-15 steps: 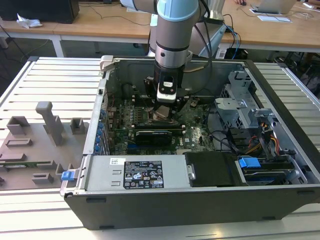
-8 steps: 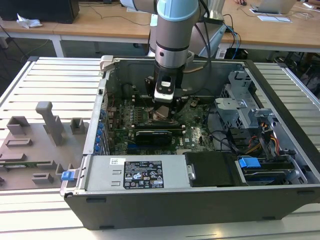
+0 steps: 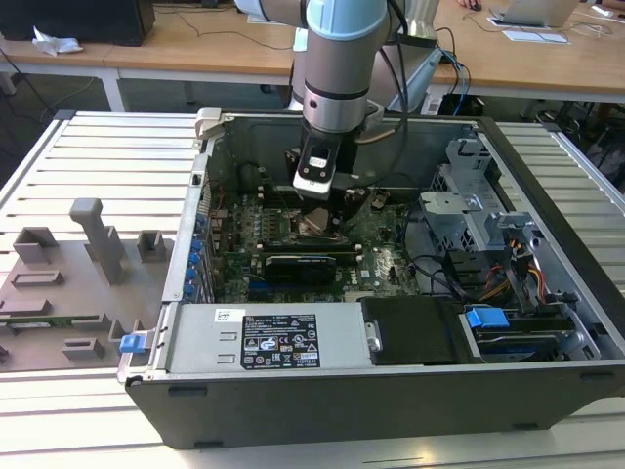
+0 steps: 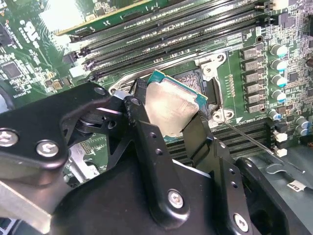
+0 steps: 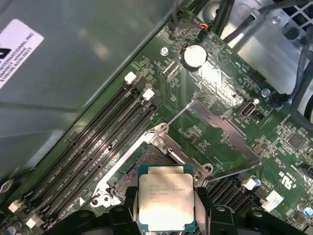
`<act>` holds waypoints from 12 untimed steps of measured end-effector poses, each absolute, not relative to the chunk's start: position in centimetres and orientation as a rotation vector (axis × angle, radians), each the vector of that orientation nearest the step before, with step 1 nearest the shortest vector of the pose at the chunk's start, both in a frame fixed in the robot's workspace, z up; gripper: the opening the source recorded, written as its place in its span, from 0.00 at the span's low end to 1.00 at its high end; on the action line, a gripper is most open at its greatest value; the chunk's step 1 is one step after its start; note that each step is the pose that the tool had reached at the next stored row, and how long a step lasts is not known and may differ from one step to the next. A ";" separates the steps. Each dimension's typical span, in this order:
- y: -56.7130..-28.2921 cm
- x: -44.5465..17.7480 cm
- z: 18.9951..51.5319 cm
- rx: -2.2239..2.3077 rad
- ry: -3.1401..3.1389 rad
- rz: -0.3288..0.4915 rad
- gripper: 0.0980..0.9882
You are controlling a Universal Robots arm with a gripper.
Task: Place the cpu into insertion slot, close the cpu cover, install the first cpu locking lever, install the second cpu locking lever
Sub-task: 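Place the cpu into insertion slot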
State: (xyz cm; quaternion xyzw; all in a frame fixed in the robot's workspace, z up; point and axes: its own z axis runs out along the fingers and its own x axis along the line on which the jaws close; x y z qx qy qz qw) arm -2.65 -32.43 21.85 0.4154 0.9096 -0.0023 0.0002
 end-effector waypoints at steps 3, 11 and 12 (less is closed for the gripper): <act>-32.4 -2.6 21.9 1.369 2.826 -0.011 0.50; -32.4 -2.6 21.8 1.482 2.768 -0.012 0.50; -32.4 -2.6 21.8 1.494 2.762 -0.013 0.50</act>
